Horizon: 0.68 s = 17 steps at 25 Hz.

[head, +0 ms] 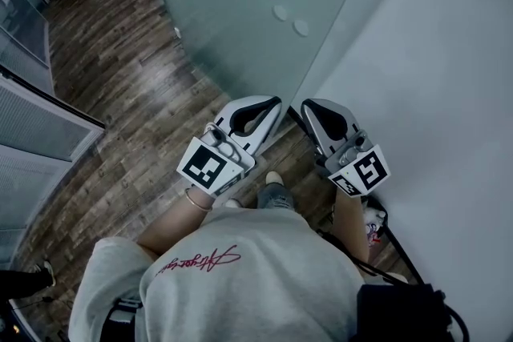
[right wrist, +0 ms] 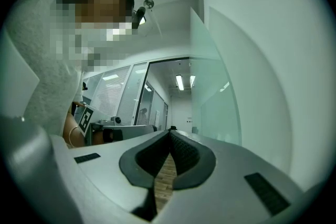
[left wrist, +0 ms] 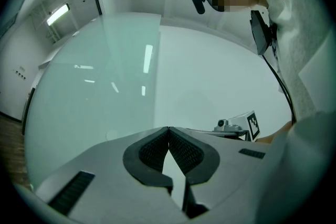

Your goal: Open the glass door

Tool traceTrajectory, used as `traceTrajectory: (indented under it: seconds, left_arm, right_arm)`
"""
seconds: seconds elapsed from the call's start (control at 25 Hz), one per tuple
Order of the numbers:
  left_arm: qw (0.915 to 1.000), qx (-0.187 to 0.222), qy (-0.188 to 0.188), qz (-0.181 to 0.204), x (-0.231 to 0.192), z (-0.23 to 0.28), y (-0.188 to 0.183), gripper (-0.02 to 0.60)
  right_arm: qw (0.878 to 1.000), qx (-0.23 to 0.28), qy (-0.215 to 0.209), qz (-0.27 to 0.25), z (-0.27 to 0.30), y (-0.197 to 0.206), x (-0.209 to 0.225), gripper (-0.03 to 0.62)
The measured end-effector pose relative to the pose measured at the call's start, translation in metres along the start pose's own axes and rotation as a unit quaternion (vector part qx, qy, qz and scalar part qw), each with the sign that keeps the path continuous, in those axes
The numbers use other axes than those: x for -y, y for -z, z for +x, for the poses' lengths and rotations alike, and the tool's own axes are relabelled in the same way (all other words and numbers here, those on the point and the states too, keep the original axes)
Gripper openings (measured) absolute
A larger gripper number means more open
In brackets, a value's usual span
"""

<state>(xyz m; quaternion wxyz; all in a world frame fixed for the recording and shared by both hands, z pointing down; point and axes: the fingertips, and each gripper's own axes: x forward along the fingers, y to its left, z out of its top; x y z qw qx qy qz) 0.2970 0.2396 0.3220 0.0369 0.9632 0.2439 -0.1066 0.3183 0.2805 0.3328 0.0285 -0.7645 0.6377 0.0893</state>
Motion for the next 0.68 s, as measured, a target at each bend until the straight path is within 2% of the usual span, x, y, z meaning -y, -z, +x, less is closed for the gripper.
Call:
traceTrajectory:
  seconds: [0.2, 0.48, 0.68]
  left_arm:
    - [1.0000, 0.007, -0.007, -0.001, 0.003, -0.008, -0.005, 0.012]
    - [0.9998, 0.007, -0.010, 0.018, 0.004, -0.018, -0.010, 0.012]
    - [0.9998, -0.002, -0.020, 0.004, -0.001, -0.029, -0.007, 0.012]
  right_arm:
    - [1.000, -0.001, 0.006, 0.002, -0.003, -0.002, -0.010, 0.018]
    - [1.000, 0.003, 0.008, 0.005, -0.002, -0.005, -0.024, 0.018]
    - [1.000, -0.002, 0.013, 0.004, 0.000, -0.005, -0.031, 0.018]
